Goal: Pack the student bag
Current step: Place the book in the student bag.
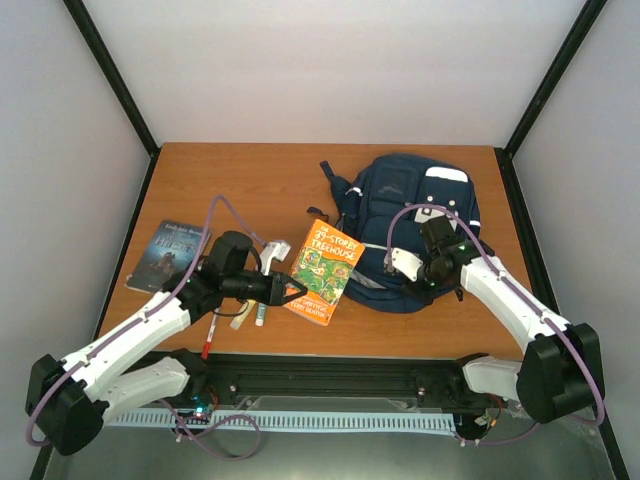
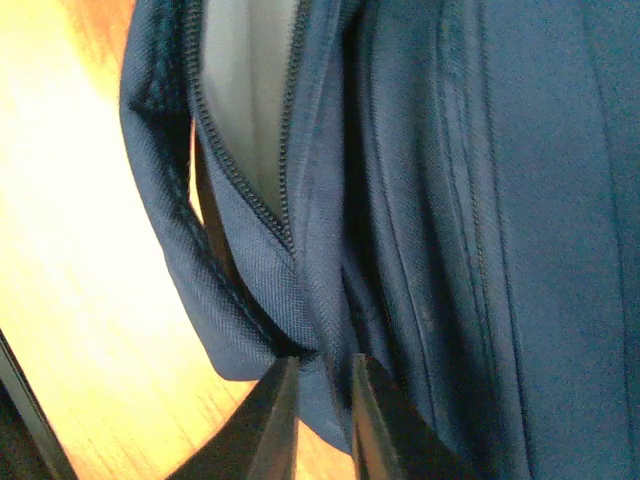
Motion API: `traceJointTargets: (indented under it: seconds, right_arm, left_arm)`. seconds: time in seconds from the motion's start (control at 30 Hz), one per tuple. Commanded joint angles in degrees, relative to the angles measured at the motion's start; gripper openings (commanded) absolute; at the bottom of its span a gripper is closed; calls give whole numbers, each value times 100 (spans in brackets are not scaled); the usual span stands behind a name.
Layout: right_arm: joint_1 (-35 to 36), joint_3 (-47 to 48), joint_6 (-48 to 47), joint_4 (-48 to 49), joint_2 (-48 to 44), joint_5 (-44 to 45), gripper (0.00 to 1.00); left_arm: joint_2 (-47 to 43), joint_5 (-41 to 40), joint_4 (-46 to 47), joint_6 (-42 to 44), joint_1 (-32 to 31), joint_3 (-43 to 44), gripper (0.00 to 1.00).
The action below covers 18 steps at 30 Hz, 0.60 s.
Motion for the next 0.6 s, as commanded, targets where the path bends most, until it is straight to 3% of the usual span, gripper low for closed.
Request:
traceJointTargets:
  seconds: [0.0,0.07,0.13,0.33,0.57]
  right_arm:
    - [26,-139,-95,263,-112,-231,30]
    - [23,-199,-157,295,-172,-321,44]
    - [30,-259,-194,381,-215,-347,48]
    - [39,-314,-140,667,71,-194,48]
    - [39,-323,-21,1040,361,221,39]
  left_arm:
    - [57,71,302,81,3,102,1]
    - [72,69,315,90,3,102,1]
    - [91,63,319,98,3,108,1]
    - [120,48,388,45,3,58,1]
    - [127,86,346,71,3,75,1]
